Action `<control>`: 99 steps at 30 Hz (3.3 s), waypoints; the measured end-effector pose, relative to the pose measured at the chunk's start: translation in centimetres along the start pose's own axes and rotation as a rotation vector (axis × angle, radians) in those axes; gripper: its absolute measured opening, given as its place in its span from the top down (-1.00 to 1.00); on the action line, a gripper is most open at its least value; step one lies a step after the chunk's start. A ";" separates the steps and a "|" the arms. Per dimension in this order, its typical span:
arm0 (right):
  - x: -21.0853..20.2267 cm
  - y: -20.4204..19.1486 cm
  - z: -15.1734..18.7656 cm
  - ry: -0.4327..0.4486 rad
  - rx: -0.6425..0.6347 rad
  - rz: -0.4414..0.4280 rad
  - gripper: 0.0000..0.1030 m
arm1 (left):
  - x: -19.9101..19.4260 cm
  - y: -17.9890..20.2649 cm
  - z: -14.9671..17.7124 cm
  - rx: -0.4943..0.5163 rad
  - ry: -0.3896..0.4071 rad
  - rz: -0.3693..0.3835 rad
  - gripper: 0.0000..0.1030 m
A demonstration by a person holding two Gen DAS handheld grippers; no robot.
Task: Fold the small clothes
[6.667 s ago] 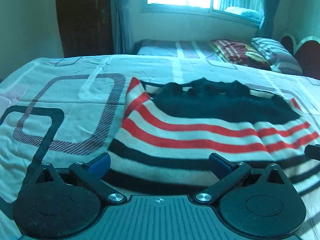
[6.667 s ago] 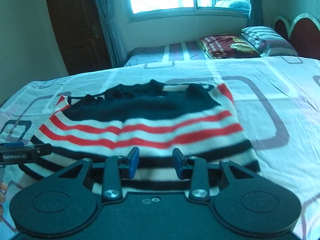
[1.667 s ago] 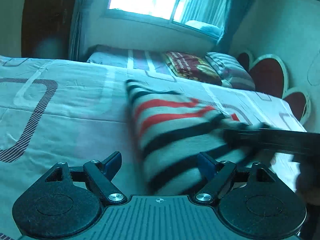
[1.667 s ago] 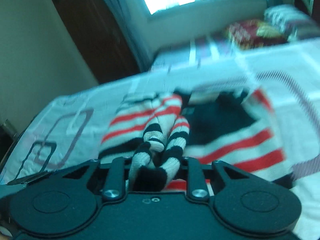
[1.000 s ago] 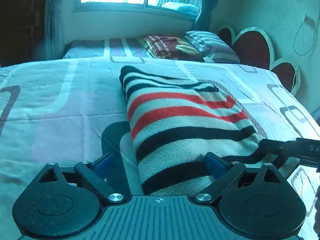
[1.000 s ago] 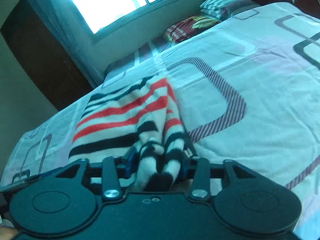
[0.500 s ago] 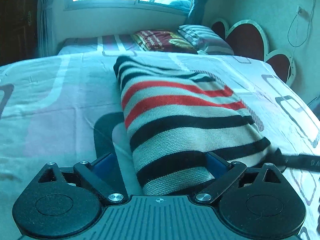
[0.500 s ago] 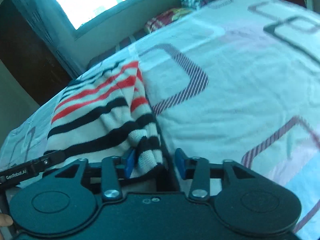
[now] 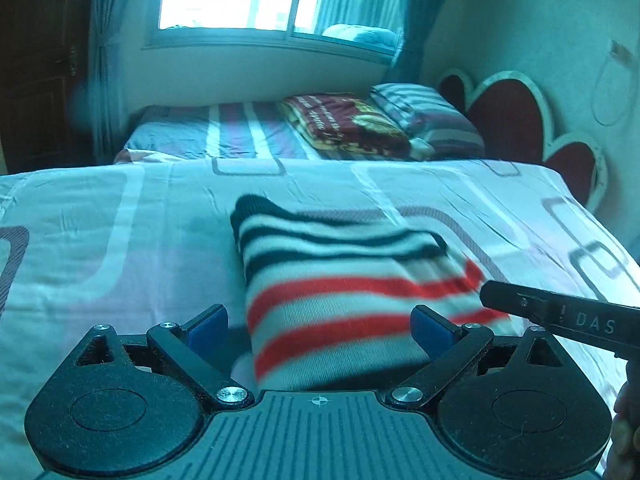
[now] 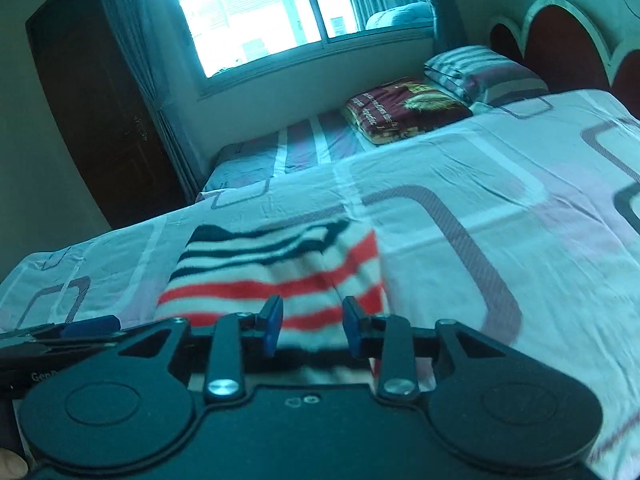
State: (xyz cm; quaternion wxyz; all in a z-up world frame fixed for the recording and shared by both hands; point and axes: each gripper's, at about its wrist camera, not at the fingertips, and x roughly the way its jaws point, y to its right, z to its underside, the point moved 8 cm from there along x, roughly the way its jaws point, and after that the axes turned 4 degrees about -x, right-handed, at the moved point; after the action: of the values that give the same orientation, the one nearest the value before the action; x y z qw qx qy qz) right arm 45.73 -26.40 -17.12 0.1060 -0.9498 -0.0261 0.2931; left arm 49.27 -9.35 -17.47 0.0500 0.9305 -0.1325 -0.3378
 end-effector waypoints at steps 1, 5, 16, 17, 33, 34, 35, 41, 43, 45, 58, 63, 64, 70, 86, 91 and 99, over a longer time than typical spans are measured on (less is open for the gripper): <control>0.7 -0.1 -0.5 0.003 -0.011 0.005 0.38 | 0.6 0.0 -0.5 0.000 0.003 -0.010 -0.89; 3.4 0.0 -2.0 0.003 -0.038 0.021 0.40 | 3.2 -0.7 -2.3 -0.040 0.009 -0.046 -0.89; 9.5 2.2 0.3 -0.067 -0.088 0.048 0.36 | 10.2 -3.7 0.3 -0.143 -0.164 -0.081 -0.95; 9.5 2.4 0.4 -0.063 -0.069 0.039 0.35 | 10.3 -3.8 0.3 -0.140 -0.165 -0.083 -0.97; 0.1 -0.4 3.4 -0.043 -0.141 0.000 0.38 | 1.4 -1.9 3.4 -0.047 -0.080 -0.065 -0.97; 0.7 -0.2 4.2 -0.066 -0.145 0.007 0.40 | 1.7 -1.9 3.8 -0.053 -0.085 -0.067 -0.97; 1.2 0.1 4.8 -0.072 -0.148 0.016 0.41 | 2.0 -1.9 4.1 -0.059 -0.087 -0.066 -0.97; 2.0 0.4 5.3 -0.043 -0.155 0.039 0.43 | 3.0 -2.0 4.9 -0.075 -0.096 -0.067 -1.00; 1.9 0.4 5.3 -0.043 -0.148 0.040 0.43 | 3.0 -1.9 4.9 -0.072 -0.101 -0.073 -1.00; 1.9 0.3 5.2 -0.049 -0.152 0.049 0.43 | 2.9 -1.9 4.8 -0.059 -0.101 -0.079 -1.00; 1.2 -0.1 4.7 -0.082 -0.184 0.014 0.36 | 2.4 -1.2 4.4 -0.021 -0.100 -0.130 -1.00; -1.3 0.0 4.3 -0.045 -0.176 -0.013 0.32 | 0.6 -0.9 4.1 -0.020 -0.074 -0.134 -1.00; -2.1 -0.1 4.3 -0.035 -0.181 -0.020 0.32 | 0.0 -0.7 4.0 -0.020 -0.063 -0.125 -1.00; -6.1 -0.2 6.1 -0.021 -0.188 -0.041 0.33 | -3.5 1.1 6.3 0.041 -0.061 -0.070 -1.00; -4.6 0.6 10.7 -0.173 -0.199 0.082 0.42 | -2.0 1.0 11.1 0.010 -0.206 -0.052 -1.00; -4.1 0.4 10.3 -0.245 -0.207 0.083 0.39 | -1.9 1.2 10.9 0.025 -0.213 -0.074 -1.00; -2.3 0.5 8.8 -0.448 -0.332 -0.047 0.33 | -1.9 1.5 10.8 0.056 -0.216 -0.085 -1.00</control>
State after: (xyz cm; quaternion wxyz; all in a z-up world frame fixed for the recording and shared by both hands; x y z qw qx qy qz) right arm 38.86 -25.47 -23.01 -0.0527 -0.8648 -0.1183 0.4852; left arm 40.65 -10.27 -24.28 -0.0051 0.8944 -0.1068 -0.4342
